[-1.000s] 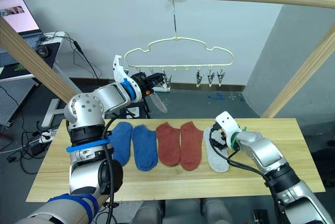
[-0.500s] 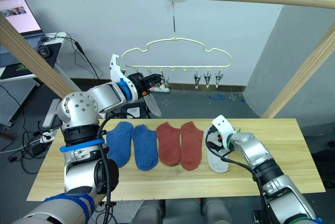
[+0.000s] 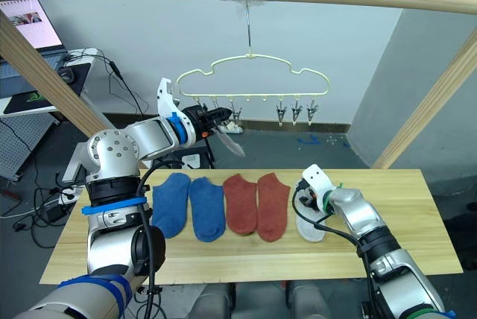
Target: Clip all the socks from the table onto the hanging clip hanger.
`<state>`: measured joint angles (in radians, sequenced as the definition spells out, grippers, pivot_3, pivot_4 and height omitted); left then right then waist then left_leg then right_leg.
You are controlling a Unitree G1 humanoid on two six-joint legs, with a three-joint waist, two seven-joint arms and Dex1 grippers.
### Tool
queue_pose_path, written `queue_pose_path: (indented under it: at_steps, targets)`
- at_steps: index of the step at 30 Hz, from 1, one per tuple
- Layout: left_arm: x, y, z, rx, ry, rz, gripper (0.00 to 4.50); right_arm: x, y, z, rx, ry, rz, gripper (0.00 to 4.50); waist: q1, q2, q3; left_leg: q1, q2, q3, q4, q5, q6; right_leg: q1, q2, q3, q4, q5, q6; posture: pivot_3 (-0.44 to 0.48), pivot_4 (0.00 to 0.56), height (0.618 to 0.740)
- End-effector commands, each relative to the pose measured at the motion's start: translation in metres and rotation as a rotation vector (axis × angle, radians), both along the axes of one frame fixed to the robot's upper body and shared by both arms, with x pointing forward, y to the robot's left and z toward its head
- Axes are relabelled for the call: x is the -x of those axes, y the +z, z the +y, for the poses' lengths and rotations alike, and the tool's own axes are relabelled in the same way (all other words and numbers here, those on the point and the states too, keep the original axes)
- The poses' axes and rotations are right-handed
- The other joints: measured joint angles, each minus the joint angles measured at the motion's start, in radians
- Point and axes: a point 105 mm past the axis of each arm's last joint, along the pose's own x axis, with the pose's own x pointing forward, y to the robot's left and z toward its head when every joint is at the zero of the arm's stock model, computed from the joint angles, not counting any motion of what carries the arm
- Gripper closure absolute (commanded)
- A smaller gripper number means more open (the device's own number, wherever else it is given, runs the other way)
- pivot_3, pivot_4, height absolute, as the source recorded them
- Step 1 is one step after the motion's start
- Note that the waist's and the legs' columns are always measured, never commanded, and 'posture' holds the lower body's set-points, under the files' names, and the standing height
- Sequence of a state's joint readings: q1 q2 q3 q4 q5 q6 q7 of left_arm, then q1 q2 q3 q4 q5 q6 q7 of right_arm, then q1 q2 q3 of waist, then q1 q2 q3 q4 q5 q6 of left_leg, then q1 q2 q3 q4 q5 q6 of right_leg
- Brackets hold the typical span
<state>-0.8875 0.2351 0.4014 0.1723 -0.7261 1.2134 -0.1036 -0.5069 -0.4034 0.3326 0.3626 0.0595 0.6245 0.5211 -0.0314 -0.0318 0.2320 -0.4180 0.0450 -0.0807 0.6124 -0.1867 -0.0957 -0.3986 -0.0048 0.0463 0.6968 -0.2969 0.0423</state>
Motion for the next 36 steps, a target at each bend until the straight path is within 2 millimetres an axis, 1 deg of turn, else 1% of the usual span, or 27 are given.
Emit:
queue_pose_path:
  at_steps: [1, 3, 5, 6, 8, 10, 12, 14, 17, 20, 23, 25, 30, 36]
  targets:
    - [-0.001, 0.011, 0.004, 0.022, 0.001, -0.026, 4.19, 0.008, -0.014, -0.01, 0.028, -0.037, 0.044, 3.74, 0.0, 0.0, 0.0, 0.001, 0.0, 0.0, 0.0, 0.0, 0.0, 0.001, 0.0, 0.0, 0.0, 0.0, 0.0, 0.033, 0.204, 0.74]
    - [-0.002, 0.011, 0.006, 0.041, -0.001, -0.011, 4.19, 0.008, -0.013, -0.008, 0.014, -0.035, 0.048, 4.39, 0.0, 0.0, 0.0, 0.003, 0.0, 0.0, 0.0, 0.0, 0.0, 0.003, 0.0, 0.0, 0.0, 0.0, 0.0, 0.031, 0.203, 0.74]
    - [-0.002, 0.011, 0.007, 0.059, -0.005, 0.008, 4.19, 0.008, -0.009, -0.006, -0.003, -0.043, 0.043, 4.46, -0.001, 0.0, 0.0, 0.004, 0.0, 0.0, 0.0, 0.0, 0.0, 0.004, 0.0, 0.0, 0.0, 0.0, 0.0, 0.031, 0.203, 0.74]
    - [-0.002, 0.009, 0.008, 0.072, -0.008, 0.023, 4.19, 0.006, -0.004, -0.005, -0.019, -0.046, 0.033, 4.46, -0.001, 0.0, 0.0, 0.004, 0.0, 0.0, 0.0, 0.0, 0.0, 0.004, 0.0, 0.0, 0.0, 0.0, 0.0, 0.021, 0.202, 0.74]
    - [-0.003, 0.007, 0.011, 0.099, -0.012, 0.055, 4.19, 0.003, 0.015, 0.001, -0.07, -0.038, 0.004, 4.46, -0.001, 0.0, 0.0, 0.004, 0.0, 0.0, 0.0, 0.0, 0.0, 0.004, 0.0, 0.0, 0.0, 0.0, 0.0, 0.016, 0.201, 0.74]
    - [-0.004, 0.005, 0.013, 0.116, -0.014, 0.076, 4.19, 0.001, 0.038, 0.01, -0.134, -0.023, -0.031, 4.46, -0.003, 0.0, 0.0, 0.003, 0.0, 0.0, 0.0, 0.0, 0.0, 0.004, 0.0, 0.0, -0.001, 0.0, 0.0, 0.003, 0.198, 0.74]
    - [-0.004, 0.004, 0.012, 0.135, -0.023, 0.096, 4.19, 0.002, 0.067, 0.025, -0.22, 0.025, -0.069, 4.46, -0.009, 0.0, 0.0, 0.002, 0.0, 0.0, 0.0, 0.0, 0.0, 0.003, 0.0, 0.0, -0.001, 0.0, 0.0, -0.004, 0.194, 0.74]
    - [-0.003, 0.003, 0.011, 0.136, -0.036, 0.113, 4.19, 0.008, 0.094, 0.042, -0.3, 0.087, -0.094, 4.46, -0.016, 0.0, 0.0, 0.003, 0.0, 0.0, -0.001, 0.0, 0.0, 0.003, 0.0, 0.0, 0.0, 0.0, 0.0, -0.004, 0.194, 0.74]
    - [-0.003, 0.002, 0.009, 0.138, -0.05, 0.126, 4.19, 0.015, 0.119, 0.062, -0.386, 0.15, -0.108, 4.46, -0.023, 0.0, 0.0, 0.003, 0.0, -0.001, -0.001, 0.0, 0.0, 0.003, 0.0, -0.001, 0.0, 0.0, 0.0, -0.013, 0.192, 0.74]
    - [-0.003, 0.001, 0.009, 0.142, -0.059, 0.14, 4.19, 0.021, 0.138, 0.084, -0.456, 0.206, -0.117, 4.46, -0.025, 0.0, 0.0, 0.003, 0.0, -0.001, -0.001, 0.0, 0.0, 0.003, 0.0, -0.001, 0.0, 0.0, 0.0, -0.014, 0.188, 0.74]
    - [-0.002, -0.001, 0.009, 0.135, -0.063, 0.149, 4.19, 0.02, 0.148, 0.102, -0.488, 0.241, -0.123, 4.46, -0.025, 0.0, 0.0, 0.003, 0.0, -0.001, -0.001, 0.0, 0.0, 0.002, 0.0, -0.001, 0.0, 0.0, 0.0, -0.01, 0.184, 0.74]
    - [-0.002, -0.001, 0.01, 0.135, -0.065, 0.151, 4.19, 0.019, 0.151, 0.109, -0.493, 0.254, -0.126, 4.46, -0.025, 0.0, 0.0, 0.003, 0.0, -0.001, -0.001, 0.0, 0.0, 0.002, 0.0, -0.001, 0.0, 0.0, 0.0, -0.01, 0.184, 0.74]
    - [-0.001, 0.001, 0.011, 0.135, -0.068, 0.15, 4.19, 0.011, 0.155, 0.122, -0.497, 0.271, -0.137, 4.46, -0.025, 0.0, 0.0, 0.002, 0.0, -0.001, -0.001, 0.0, 0.0, 0.002, 0.0, -0.001, -0.001, 0.0, 0.0, 0.002, 0.178, 0.74]
    - [-0.001, 0.002, 0.01, 0.133, -0.07, 0.146, 4.19, 0.006, 0.156, 0.132, -0.495, 0.296, -0.14, 4.46, -0.025, 0.0, 0.0, 0.002, 0.0, 0.0, -0.002, 0.0, 0.0, 0.001, 0.0, -0.001, 0.0, 0.0, 0.0, 0.013, 0.176, 0.74]
